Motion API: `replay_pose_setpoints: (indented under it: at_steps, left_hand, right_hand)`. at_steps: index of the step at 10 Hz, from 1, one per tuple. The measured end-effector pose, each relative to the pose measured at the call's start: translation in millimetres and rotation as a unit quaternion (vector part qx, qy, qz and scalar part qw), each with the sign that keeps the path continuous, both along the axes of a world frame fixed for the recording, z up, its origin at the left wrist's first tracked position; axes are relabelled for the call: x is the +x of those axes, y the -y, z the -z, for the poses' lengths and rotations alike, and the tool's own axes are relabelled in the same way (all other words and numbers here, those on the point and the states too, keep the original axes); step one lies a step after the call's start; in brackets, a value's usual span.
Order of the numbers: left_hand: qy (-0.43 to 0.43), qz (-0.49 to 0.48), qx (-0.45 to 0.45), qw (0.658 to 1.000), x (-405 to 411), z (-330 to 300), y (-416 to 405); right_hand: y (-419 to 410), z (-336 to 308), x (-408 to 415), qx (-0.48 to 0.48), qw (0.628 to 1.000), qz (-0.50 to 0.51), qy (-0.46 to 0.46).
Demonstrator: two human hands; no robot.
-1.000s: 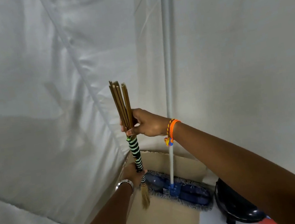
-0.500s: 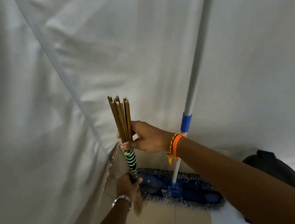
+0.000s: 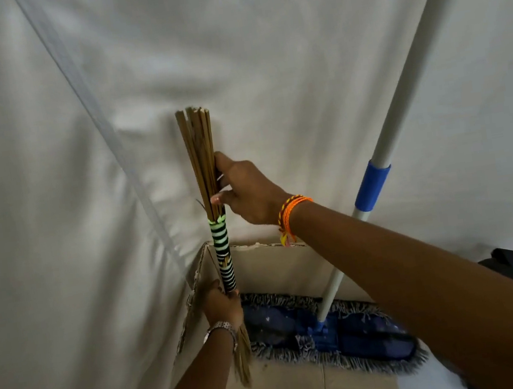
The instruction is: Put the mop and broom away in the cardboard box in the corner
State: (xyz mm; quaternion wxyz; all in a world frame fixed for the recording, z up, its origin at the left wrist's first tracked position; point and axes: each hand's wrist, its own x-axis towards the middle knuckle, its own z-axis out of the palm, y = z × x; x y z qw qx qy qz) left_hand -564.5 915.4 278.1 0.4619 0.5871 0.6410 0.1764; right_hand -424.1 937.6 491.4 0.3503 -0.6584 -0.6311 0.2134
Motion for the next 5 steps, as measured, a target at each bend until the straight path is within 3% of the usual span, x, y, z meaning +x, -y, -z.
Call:
replay_pose_setpoints:
  at_steps: [2, 3, 5]
  left_hand:
    - [0.002, 0.038, -0.044, 0.998, 11, 16, -4]
    - [0.022, 0.063, -0.075, 0.995, 13, 15, -4]
    - [-0.064, 0.042, -0.025, 0.997, -1, 24, 31]
  right_hand:
    - [-32, 27, 10, -0.033, 0.997, 0.039, 0.063]
    - [-34, 36, 13, -0.046, 0.997, 0.051, 0.041]
    - [-18, 51, 26, -0.104, 0.989, 0.107, -0.021]
